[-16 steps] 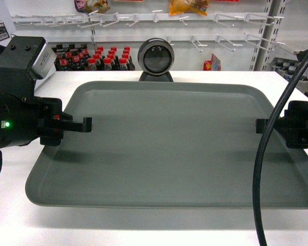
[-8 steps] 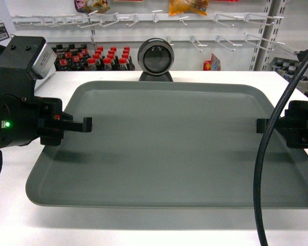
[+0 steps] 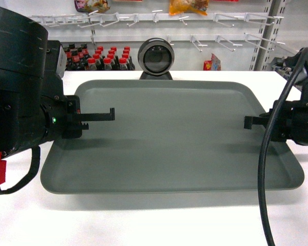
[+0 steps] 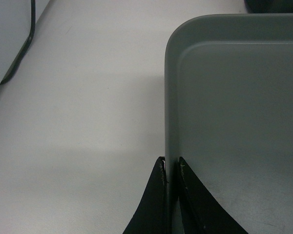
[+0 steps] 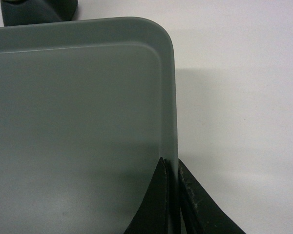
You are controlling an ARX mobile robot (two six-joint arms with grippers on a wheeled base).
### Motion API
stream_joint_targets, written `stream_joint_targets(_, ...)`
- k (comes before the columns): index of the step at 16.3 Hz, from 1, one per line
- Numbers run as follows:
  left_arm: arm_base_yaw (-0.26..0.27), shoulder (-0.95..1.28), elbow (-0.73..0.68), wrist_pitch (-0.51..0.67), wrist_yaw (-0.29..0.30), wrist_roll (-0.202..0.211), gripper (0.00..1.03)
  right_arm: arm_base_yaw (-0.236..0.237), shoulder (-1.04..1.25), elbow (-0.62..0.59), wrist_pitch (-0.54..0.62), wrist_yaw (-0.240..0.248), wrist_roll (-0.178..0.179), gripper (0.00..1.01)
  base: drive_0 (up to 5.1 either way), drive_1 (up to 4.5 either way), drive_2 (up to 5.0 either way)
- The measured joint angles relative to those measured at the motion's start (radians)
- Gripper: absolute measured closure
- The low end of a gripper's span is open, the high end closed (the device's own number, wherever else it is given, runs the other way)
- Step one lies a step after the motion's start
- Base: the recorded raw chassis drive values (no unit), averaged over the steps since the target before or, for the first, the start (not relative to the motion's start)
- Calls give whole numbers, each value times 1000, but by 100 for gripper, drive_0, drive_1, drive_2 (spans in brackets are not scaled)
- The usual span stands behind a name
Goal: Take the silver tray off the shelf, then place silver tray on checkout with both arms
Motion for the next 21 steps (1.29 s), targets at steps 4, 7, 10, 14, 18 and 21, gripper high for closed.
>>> stream_joint_targets(4, -13, 78, 63, -60, -16, -10, 100, -8, 84, 95, -111, 2, -43, 98, 0, 0, 0)
stream_joint_targets(7, -26, 143, 101, -111, -30, -9, 100, -6, 108, 111, -122, 11, -70, 98, 0, 0, 0)
stream_joint_targets(10, -36, 169, 135, -144, -48, -11, 99, -4, 125, 121, -110, 31, -91, 98, 0, 0, 0)
stream_joint_targets(14, -40, 170, 142, -157, -56, 1, 86, 9, 125, 120, -116, 41, -108, 87, 0, 0, 0)
stream_joint_targets(18, -45, 170, 152, -156, -73, 52, 39, 42, 114, 103, -108, 37, -131, 42, 0, 0, 0)
stream_joint_targets(21, -50, 170, 158, -153, -72, 66, 11, 55, 114, 90, -93, 37, -130, 14, 0, 0, 0)
